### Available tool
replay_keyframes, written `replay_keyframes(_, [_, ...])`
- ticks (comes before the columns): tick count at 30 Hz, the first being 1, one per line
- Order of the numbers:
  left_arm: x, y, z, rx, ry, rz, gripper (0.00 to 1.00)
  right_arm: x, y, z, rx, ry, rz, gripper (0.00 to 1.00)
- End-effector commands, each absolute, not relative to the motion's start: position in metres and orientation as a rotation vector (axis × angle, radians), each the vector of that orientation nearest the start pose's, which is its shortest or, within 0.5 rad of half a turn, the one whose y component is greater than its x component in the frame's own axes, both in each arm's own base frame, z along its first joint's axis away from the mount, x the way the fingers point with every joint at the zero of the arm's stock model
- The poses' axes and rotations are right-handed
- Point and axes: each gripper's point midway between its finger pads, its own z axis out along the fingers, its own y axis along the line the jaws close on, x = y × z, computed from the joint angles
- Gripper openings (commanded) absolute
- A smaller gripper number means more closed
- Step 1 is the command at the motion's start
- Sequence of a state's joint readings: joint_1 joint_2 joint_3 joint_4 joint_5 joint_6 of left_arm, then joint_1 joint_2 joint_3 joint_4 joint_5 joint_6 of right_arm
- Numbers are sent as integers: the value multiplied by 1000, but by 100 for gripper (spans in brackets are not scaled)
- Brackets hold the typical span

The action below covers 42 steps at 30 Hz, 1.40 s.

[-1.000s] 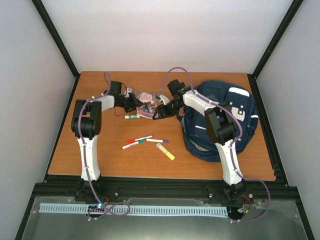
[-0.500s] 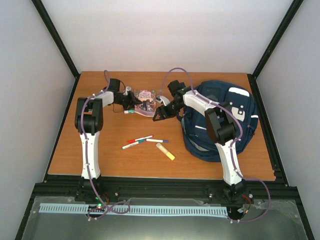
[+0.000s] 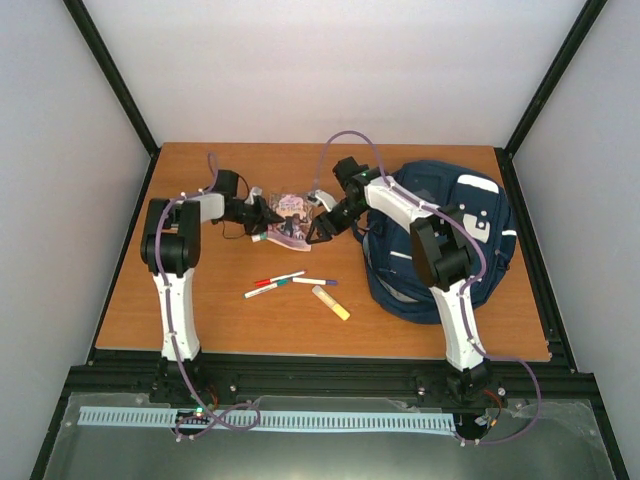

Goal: Pack the student bag
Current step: Pick up the book from the center of the board.

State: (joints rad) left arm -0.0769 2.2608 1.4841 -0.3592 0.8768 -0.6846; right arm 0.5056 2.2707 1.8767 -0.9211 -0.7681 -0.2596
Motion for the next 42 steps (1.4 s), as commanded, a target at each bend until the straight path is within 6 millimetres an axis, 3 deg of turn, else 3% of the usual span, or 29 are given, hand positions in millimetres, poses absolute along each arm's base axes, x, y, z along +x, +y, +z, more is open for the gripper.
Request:
replay_keyframes(1, [433,-176,6,-666,2794,-1358,1,357,354,105,-1325,2418,1060,65])
replay_keyframes(6, [413,-180,15,-685,2779,-1302,1,329,362,94,-1384,2457,1046,64])
replay_keyframes(9, [412,-175,24,-687,2752,-1263,1,307,368,83,-1444,2474,1016,64])
replay_keyframes(13, [418,-166,32,-688,2706,-1229,1,295,375,76,-1481,2477,986,64])
replay_keyframes(18, [437,-146,35,-730,2644,-1230,1,297,376,81,-1500,2448,945,64])
replay_keyframes(24, [455,-123,39,-814,2543,-1250,1,306,384,90,-1626,2280,841,59])
replay_keyframes(28, [461,-104,32,-900,2518,-1180,1,314,393,77,-1745,2189,701,57])
replay_keyframes(32, [457,-89,21,-988,2517,-1097,1,316,411,69,-1809,2129,670,56])
replay_keyframes(37, [451,-87,12,-1012,2533,-1086,1,301,434,59,-1913,2052,672,56])
replay_keyframes(42, [448,-87,11,-1015,2537,-1086,1,300,443,37,-1952,2070,592,54])
